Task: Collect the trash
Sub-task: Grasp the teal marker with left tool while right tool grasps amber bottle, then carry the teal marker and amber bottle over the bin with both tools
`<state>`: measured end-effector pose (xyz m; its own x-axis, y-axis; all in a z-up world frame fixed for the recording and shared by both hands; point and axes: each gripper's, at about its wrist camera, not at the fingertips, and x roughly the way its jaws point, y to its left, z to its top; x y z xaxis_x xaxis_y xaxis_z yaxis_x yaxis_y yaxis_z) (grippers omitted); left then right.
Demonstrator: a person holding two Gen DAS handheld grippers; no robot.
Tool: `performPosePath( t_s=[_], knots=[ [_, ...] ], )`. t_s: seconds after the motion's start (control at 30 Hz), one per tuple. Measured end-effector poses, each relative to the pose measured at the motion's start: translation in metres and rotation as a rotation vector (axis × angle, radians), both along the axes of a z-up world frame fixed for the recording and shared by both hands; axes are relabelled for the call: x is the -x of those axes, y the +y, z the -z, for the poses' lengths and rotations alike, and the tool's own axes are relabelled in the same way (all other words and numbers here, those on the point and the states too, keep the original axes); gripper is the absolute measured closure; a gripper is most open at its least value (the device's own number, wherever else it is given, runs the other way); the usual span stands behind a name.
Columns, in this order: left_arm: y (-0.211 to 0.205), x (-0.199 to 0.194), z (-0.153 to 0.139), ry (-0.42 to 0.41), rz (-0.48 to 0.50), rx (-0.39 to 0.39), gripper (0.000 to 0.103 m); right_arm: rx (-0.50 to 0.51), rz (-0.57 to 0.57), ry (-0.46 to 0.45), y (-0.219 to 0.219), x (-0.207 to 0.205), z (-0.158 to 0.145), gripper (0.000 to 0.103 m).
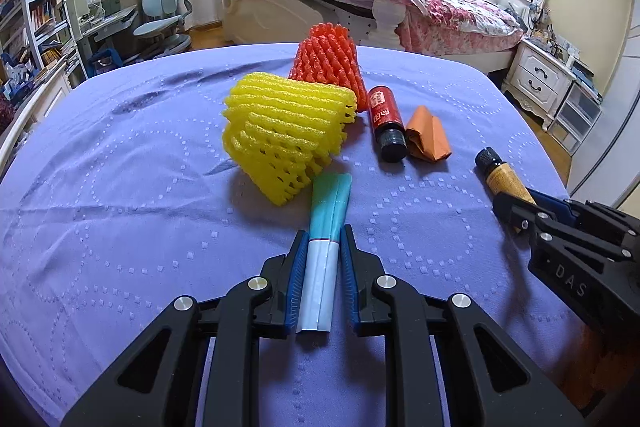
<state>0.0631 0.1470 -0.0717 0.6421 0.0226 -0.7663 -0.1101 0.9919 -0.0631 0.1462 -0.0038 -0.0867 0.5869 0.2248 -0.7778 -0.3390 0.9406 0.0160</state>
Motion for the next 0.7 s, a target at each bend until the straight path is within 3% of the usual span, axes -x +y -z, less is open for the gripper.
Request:
performPosePath(
  t_s=[0.7],
  knots=[
    [-0.037, 0.026, -0.011, -0.052, 0.072, -0.003, 0.085, -0.086, 0.073, -0.041, -0.059, 0.055, -0.012, 0.08]
  ],
)
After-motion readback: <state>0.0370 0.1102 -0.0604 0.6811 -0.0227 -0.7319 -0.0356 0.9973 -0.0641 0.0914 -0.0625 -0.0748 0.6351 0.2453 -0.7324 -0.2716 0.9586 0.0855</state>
